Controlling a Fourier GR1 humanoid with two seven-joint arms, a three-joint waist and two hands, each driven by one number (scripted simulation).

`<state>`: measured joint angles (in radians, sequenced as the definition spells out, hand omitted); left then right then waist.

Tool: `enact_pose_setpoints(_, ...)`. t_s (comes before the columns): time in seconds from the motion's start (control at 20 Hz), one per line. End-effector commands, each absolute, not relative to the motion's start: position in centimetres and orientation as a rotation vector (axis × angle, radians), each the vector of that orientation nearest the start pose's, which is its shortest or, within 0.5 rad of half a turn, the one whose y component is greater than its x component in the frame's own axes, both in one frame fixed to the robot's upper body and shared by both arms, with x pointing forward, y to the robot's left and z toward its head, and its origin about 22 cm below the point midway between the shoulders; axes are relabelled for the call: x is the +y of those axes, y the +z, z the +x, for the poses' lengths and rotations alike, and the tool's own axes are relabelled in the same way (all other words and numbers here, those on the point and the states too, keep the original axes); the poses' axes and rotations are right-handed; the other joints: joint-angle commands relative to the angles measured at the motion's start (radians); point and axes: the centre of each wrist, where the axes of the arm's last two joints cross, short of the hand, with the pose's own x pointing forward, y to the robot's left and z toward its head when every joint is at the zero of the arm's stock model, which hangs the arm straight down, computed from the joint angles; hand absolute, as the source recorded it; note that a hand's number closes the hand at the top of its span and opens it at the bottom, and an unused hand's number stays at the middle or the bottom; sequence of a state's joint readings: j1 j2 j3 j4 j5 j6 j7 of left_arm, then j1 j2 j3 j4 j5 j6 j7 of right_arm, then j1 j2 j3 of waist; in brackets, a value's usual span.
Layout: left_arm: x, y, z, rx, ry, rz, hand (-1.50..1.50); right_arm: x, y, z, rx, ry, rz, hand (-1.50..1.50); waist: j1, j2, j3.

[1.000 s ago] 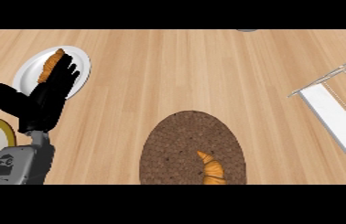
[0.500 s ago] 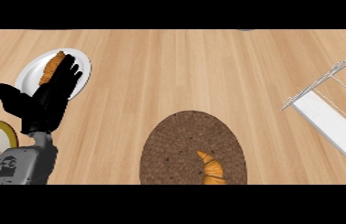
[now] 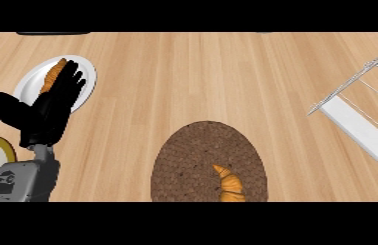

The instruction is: Pick the bell pepper from the placemat and place it in the tiered shelf

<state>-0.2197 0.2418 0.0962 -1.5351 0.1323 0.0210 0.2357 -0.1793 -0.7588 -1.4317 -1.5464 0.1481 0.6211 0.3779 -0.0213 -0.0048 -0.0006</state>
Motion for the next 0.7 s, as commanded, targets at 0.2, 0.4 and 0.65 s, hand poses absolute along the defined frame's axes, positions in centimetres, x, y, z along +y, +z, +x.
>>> enact_pose_setpoints(0.2, 27.9, 5.4, 28.4, -1.507, -0.028, 0.131, 0.0, -59.5, 27.6, -4.3, -1.542, -0.27, -1.013, -1.5, -0.02, -0.007, 0.001)
enact_pose_setpoints(0.4, 28.9, 5.7, 29.6, -1.528, -0.039, 0.136, 0.0, -60.3, 26.4, -7.2, -1.571, -0.215, -0.992, -1.5, -0.007, 0.001, 0.001)
enact_pose_setpoints(0.65, 26.8, 6.0, 29.1, -1.525, -0.033, 0.103, 0.0, -59.9, 28.1, -9.5, -1.587, -0.07, -1.02, -1.5, -0.001, 0.001, 0.002)
